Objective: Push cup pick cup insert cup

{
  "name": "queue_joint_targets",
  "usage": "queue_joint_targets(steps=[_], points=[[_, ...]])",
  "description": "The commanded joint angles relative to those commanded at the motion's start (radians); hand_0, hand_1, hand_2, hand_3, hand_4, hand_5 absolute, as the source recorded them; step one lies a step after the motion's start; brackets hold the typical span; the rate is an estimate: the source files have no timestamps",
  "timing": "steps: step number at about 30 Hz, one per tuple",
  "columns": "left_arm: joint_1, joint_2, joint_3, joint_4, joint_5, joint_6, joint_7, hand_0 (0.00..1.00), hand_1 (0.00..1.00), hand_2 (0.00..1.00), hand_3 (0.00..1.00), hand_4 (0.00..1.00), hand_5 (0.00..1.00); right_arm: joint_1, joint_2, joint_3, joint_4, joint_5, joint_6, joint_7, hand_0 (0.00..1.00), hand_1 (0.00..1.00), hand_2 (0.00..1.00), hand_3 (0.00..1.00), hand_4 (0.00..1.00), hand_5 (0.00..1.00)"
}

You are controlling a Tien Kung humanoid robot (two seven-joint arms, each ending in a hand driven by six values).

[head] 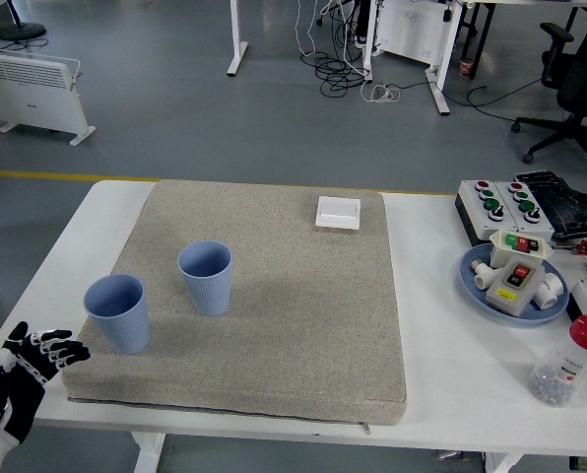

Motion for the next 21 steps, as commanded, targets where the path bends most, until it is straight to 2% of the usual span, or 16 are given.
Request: queue_joint_targets(steps=[7,10,16,21], points=[[-0.049,0.011,0.064,0.014,0.047,0.004,0.002,0.611,0.542,0.508,0.51,0.651,0.998,0.0,0.003,0.006,0.0,-0.006,-0.001,0.0,0.727,0.657,0.665,0.585,0.132,0.48],[-0.098,0.025,0.107,0.033,0.116,0.009,0.009,0.615,0.542,0.508,0.51,0.649,0.998,0.0,0.005,0.008,0.0,-0.008,-0.001,-0.001,0.727,0.654,0.663,0.584,0.131,0.482],[-0.159,0.057,0.15,0.061,0.189,0.01,0.021,0.615,0.542,0.508,0.51,0.649,0.998,0.003,0.006,0.007,0.0,-0.005,0.0,0.0,0.727,0.654,0.663,0.584,0.131,0.482],[-0.17,0.066,0.149,0.077,0.224,0.009,0.025,0.63,0.542,0.507,0.51,0.648,0.998,0.005,0.007,0.006,0.0,0.0,0.0,0.0,0.727,0.654,0.663,0.583,0.13,0.485]])
